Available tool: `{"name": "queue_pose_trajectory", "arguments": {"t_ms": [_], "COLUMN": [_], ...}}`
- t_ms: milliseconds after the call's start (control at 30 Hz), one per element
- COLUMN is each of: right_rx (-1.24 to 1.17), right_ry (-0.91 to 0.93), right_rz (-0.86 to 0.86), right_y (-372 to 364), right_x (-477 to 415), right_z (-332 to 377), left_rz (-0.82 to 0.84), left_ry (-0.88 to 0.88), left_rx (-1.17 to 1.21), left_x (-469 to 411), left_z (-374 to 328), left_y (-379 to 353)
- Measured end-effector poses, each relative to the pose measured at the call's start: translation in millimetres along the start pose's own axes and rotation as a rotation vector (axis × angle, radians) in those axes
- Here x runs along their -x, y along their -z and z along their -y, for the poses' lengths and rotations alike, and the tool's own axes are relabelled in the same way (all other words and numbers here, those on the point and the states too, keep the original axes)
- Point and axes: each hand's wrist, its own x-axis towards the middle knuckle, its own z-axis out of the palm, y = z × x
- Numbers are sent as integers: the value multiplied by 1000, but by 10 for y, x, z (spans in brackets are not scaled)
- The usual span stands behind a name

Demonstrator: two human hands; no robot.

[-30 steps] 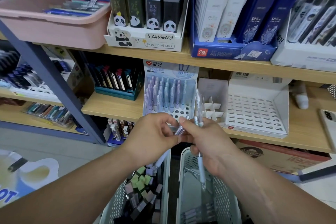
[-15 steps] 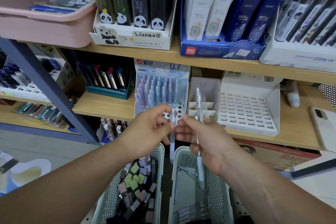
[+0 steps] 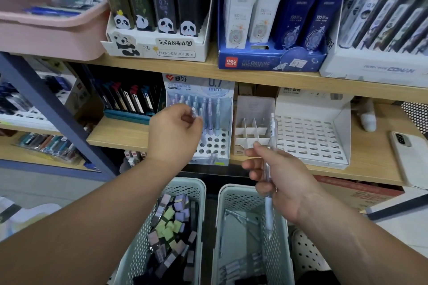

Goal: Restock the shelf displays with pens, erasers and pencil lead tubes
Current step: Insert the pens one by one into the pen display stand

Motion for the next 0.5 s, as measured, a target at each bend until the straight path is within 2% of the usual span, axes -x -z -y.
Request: {"name": "queue_pose_trajectory", "arguments": {"t_ms": [500], "right_rx": [-65], "right_ry": [16], "right_rz": [47], "right_y": [151], "right_x": [12], "right_z": [173], "left_rz": [-13], "left_ry": [-65], "left_rx": [-232], "left_x": [-107], "left_z": [-135], "left_y": [-15]}}
